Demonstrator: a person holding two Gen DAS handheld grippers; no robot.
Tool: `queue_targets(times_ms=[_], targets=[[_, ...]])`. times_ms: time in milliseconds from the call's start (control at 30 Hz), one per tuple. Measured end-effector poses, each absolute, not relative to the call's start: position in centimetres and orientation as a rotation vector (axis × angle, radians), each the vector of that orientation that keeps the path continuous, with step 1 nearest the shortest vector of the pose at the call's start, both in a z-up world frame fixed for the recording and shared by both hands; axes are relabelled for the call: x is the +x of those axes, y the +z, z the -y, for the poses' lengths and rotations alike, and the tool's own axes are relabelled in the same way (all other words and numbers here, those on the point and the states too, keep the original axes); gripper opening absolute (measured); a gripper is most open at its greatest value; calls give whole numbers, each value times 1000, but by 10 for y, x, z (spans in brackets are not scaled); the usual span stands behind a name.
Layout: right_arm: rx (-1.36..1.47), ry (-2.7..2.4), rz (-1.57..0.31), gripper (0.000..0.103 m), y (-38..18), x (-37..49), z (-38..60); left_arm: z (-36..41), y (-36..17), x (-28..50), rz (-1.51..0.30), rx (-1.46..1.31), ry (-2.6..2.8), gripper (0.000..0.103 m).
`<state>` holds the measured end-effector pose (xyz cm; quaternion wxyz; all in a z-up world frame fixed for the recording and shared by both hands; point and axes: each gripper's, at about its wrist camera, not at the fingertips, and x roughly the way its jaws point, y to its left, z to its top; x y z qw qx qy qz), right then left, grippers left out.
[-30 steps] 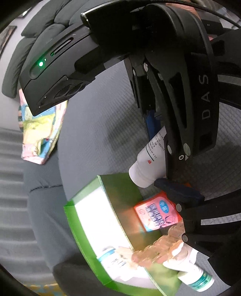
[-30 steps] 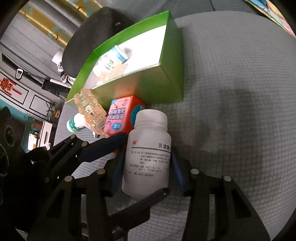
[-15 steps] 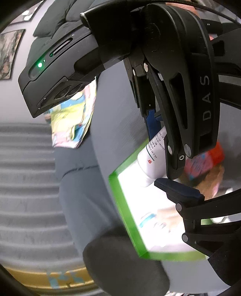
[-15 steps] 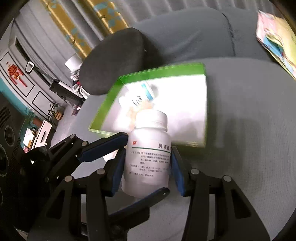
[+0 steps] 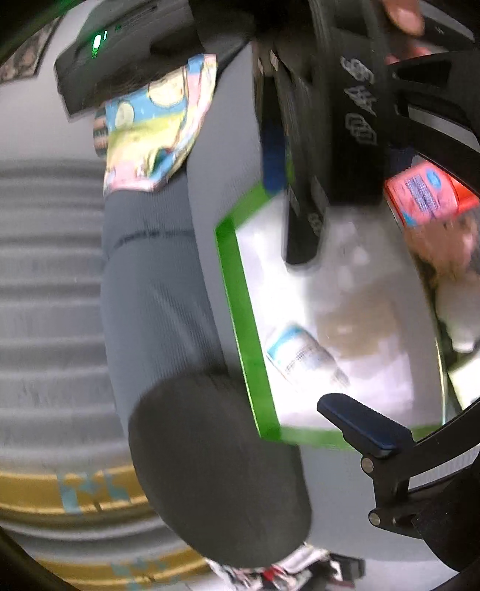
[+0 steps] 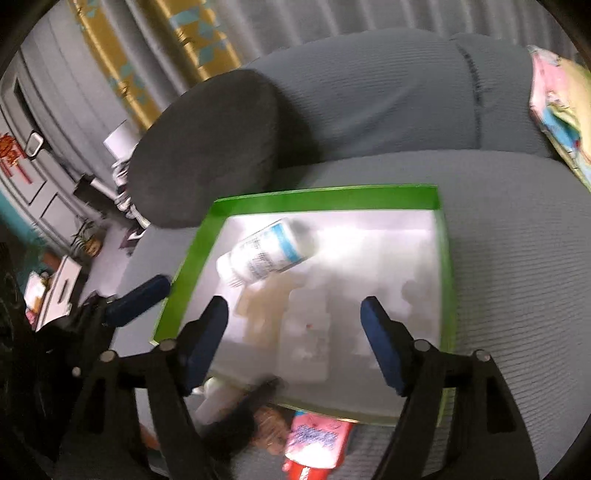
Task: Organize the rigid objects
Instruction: 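Lower the small white bottle into the green box and open the right gripper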
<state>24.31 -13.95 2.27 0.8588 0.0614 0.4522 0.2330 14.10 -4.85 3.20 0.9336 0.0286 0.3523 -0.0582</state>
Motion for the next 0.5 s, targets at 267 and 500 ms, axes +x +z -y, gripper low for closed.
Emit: queue_targets(times_ms=[267, 500], targets=[[127, 437, -942, 78, 23, 217, 166, 35, 18, 136, -710, 105, -18, 102], [86, 431, -936, 78, 27, 184, 169, 37, 31, 108, -662, 145, -26, 102]])
